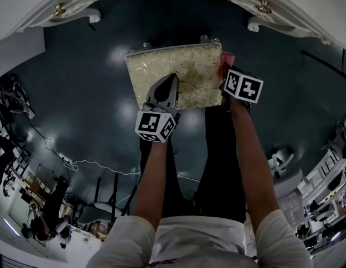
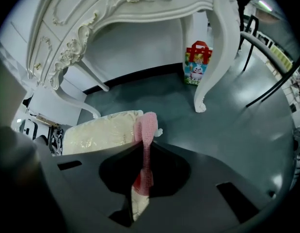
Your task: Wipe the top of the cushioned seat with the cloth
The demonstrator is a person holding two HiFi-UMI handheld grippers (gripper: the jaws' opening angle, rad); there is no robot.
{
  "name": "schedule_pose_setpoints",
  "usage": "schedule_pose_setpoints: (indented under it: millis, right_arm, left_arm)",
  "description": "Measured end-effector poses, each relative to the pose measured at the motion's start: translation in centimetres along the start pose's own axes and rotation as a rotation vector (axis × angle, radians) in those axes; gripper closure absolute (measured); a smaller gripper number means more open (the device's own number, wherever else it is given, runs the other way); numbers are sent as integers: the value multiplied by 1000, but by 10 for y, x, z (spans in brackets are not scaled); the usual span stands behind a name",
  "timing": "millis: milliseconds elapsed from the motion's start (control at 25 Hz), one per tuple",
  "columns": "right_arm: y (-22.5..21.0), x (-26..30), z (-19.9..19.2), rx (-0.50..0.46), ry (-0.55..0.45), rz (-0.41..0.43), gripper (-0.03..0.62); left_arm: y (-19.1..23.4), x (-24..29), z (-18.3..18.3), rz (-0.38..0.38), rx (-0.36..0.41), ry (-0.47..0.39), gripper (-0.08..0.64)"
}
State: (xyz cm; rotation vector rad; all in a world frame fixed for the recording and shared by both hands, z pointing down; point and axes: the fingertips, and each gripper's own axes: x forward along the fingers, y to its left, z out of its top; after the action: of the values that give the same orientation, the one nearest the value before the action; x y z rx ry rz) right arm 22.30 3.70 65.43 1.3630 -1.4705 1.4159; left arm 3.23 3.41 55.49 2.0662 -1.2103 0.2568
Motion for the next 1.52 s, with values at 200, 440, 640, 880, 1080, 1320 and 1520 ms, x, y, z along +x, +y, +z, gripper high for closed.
schedule_pose_setpoints:
  millis: [200,440,640,880,1080,1320,1520]
  right_arm:
    - [2,-6,-1,4,-26,-37,568]
    - [90,-25,1,-154,-114,75,568]
    - [204,-3,-26,-196,-56,252,568]
    - [302,31,-72,-279,47,346,568]
    - [335,53,-102,-315,116,343,568]
    - [329,58,-110,-320,135,317,568]
    - [310,51,-106,-325,124,321,568]
  left_arm:
    - [15,-13,6,17,-5,-18,546]
    - [55,-52,20,73,-10,-48,546]
    - [110,-90,24,150,-27,-76,546]
    - [152,-130,23,217,-46,-96,546]
    - [167,-155,21,247,-60,-105,546]
    - [167,-161,14,256,-74,-104,546]
    - [153,-147,11,234,-65,-99,546]
